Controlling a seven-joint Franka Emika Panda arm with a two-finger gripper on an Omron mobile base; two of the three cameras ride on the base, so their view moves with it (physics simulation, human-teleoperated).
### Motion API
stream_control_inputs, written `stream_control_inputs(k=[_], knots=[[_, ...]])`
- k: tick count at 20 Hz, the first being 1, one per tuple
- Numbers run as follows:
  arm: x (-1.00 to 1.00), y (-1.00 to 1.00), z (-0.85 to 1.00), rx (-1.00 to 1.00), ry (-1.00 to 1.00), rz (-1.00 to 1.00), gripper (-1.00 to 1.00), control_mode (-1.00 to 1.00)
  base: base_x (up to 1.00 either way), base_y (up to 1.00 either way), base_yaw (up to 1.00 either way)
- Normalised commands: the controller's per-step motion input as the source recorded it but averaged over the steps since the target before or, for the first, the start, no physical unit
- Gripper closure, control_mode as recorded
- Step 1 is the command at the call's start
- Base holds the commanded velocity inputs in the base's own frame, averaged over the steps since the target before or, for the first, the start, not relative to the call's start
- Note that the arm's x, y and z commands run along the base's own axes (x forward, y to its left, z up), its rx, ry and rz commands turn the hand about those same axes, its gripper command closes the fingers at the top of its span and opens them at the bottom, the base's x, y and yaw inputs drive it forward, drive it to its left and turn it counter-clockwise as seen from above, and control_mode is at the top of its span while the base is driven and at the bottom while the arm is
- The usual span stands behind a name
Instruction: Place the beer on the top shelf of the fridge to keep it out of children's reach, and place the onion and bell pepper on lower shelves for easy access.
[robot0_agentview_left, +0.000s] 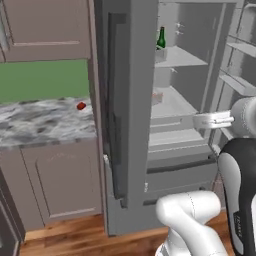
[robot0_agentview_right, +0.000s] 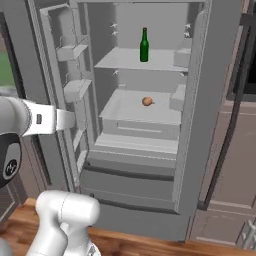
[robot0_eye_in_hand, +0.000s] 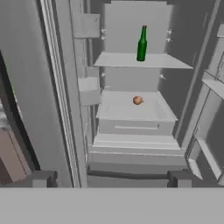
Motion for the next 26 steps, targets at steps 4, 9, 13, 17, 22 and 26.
stream_control_inputs(k=[4,9,13,17,22,26], knots=[[0.00,0.00,0.00,0.00,0.00,0.00,-1.00,1.00,-0.03,0.88,0.05],[0.00,0.00,0.00,0.00,0.00,0.00,-1.00,1.00,0.00,0.91,0.03],[0.00,0.00,0.00,0.00,0.00,0.00,-1.00,1.00,0.12,0.67,0.00],[0.00,0.00,0.00,0.00,0.00,0.00,-1.00,1.00,0.36,0.30,-0.03],[0.00,0.00,0.00,0.00,0.00,0.00,-1.00,1.00,0.50,0.12,-0.10],[0.00,0.00,0.00,0.00,0.00,0.00,-1.00,1.00,0.67,0.39,-0.11]])
